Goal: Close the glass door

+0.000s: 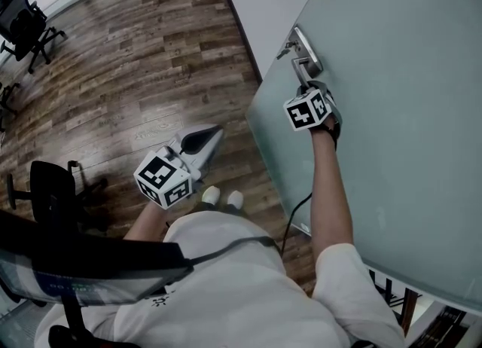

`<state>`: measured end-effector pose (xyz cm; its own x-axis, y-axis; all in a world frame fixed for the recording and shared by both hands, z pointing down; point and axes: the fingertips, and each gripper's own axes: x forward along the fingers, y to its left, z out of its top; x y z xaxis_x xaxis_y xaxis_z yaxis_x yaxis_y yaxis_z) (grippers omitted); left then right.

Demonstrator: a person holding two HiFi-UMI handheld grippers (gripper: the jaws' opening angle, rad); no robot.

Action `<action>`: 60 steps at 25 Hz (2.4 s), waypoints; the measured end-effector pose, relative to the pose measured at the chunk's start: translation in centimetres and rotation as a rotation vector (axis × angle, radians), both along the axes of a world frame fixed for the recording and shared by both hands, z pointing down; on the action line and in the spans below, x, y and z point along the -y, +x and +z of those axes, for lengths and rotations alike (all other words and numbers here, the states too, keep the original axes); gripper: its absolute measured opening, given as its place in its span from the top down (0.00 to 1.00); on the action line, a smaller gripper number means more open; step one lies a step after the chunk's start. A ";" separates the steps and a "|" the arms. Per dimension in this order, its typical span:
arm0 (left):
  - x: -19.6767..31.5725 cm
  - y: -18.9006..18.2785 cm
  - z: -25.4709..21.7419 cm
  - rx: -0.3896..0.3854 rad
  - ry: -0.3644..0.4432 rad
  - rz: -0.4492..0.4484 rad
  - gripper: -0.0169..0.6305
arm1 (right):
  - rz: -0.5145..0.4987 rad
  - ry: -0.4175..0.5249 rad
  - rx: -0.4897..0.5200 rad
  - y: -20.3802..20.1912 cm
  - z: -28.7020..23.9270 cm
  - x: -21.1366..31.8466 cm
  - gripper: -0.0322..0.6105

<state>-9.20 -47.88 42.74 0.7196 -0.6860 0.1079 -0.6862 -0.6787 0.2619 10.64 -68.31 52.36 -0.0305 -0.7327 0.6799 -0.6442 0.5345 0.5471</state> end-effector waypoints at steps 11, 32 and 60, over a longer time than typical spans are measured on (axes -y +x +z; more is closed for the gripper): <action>-1.2 -2.3 -0.2 -0.029 0.008 0.024 0.96 | -0.043 0.002 0.008 -3.3 -0.1 -2.2 0.82; -7.1 -1.2 -1.1 -0.023 0.030 -0.045 0.97 | -0.126 0.064 0.022 -7.6 -0.8 -7.4 0.80; -26.9 1.5 0.5 0.040 -0.027 -0.432 0.97 | -0.272 0.119 0.100 -13.4 -1.9 -14.6 0.81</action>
<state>-7.74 -21.00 43.26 0.3622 -0.9197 0.1519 -0.9155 -0.3203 0.2434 -2.77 -53.71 50.44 -0.2986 -0.7630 0.5733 -0.5398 0.6304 0.5578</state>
